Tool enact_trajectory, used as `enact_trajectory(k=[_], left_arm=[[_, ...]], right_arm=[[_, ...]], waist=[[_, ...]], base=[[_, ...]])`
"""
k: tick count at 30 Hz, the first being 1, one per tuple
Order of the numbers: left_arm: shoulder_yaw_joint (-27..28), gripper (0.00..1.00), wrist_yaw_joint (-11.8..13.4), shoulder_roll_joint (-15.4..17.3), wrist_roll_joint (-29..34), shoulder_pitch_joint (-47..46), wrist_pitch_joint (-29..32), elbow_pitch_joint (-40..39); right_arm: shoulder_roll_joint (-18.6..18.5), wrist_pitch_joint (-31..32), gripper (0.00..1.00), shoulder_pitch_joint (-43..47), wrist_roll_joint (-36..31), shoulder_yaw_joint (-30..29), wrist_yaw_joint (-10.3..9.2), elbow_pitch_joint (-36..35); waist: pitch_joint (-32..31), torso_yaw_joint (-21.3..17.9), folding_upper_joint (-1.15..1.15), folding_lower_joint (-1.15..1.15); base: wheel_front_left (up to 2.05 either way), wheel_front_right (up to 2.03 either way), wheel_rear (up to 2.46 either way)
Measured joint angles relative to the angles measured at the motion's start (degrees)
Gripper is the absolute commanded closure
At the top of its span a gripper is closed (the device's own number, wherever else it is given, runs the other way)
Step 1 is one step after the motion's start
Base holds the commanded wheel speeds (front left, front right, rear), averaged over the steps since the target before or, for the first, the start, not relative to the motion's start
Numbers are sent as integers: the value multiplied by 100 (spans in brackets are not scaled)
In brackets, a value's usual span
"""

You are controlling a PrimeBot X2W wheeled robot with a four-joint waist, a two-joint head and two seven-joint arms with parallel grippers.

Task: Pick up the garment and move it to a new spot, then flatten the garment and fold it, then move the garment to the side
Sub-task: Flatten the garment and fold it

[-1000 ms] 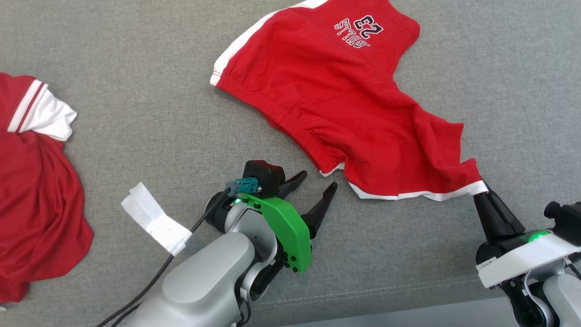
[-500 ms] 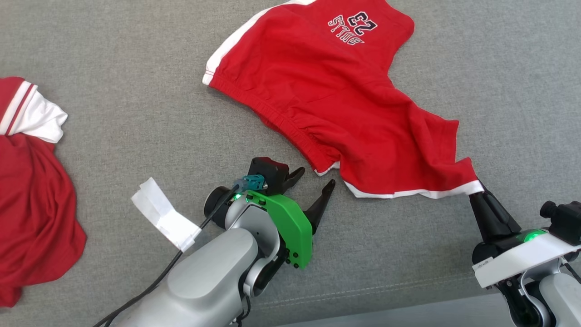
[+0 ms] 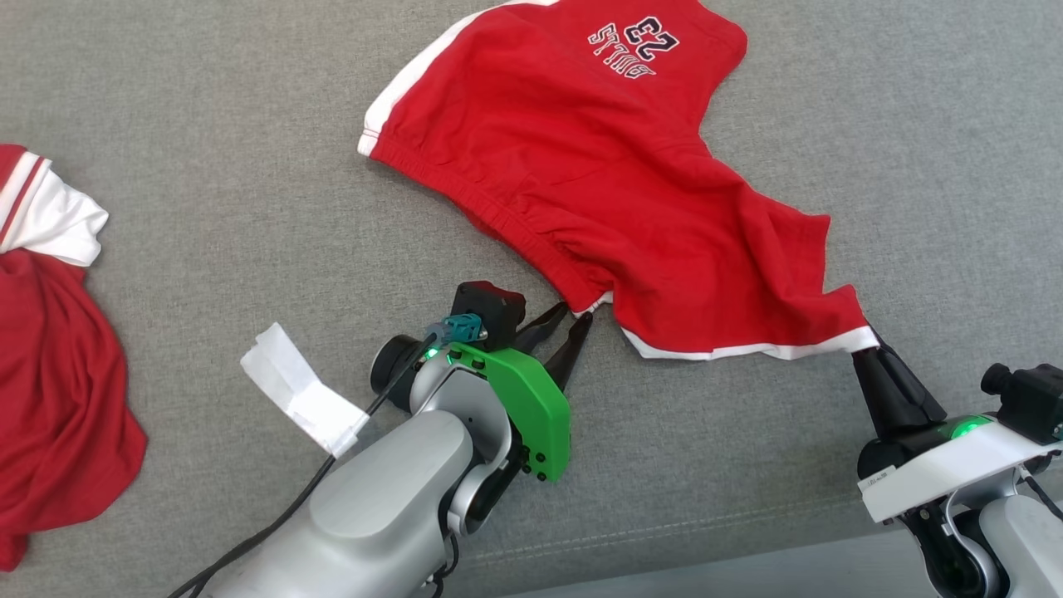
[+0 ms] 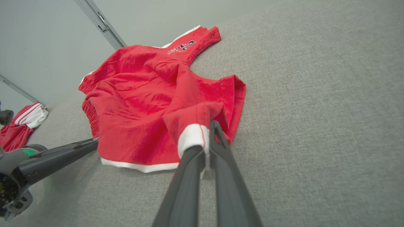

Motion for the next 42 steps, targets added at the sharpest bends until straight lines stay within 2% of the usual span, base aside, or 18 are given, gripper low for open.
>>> enact_trajectory(k=[2, 3, 12, 22, 30, 39, 42], left_arm=[[1, 80, 1, -8, 0, -1, -29, 23], [1, 100, 1, -10, 0, -1, -32, 35], [-2, 100, -7, -27, -13, -5, -131, 45], [87, 100, -246, 3, -296, 114, -169, -187], [256, 100, -387, 464, -831, 730, -110, -731], [642, 100, -387, 1160, -1305, 1280, -20, -1639], [732, 100, -374, 1362, -1473, 1433, -11, -1908]], right_arm=[[13, 0, 100, -3, 0, 7, 0, 9], [18, 0, 100, -6, 0, 10, 0, 15], [20, -1, 100, -25, 0, 4, 1, 80], [-45, -7, 100, 4, -31, -65, 0, 160], [-283, -5, 100, 49, -111, -100, 0, 166], [-1145, 537, 100, 166, -458, -127, 1, -14], [-1215, 742, 100, 272, -347, -151, 1, -201]], waist=[[0, -13, 0, 0], [0, -19, 0, 0], [-6, -36, 0, 0], [-192, 116, 0, 0], [-396, 303, 0, 0], [-677, 496, 0, 0], [-772, 535, 0, 0]], base=[[0, 0, 0], [0, 0, 0], [0, 0, 0], [0, 0, 0], [0, 0, 0], [0, 0, 0], [0, 0, 0]])
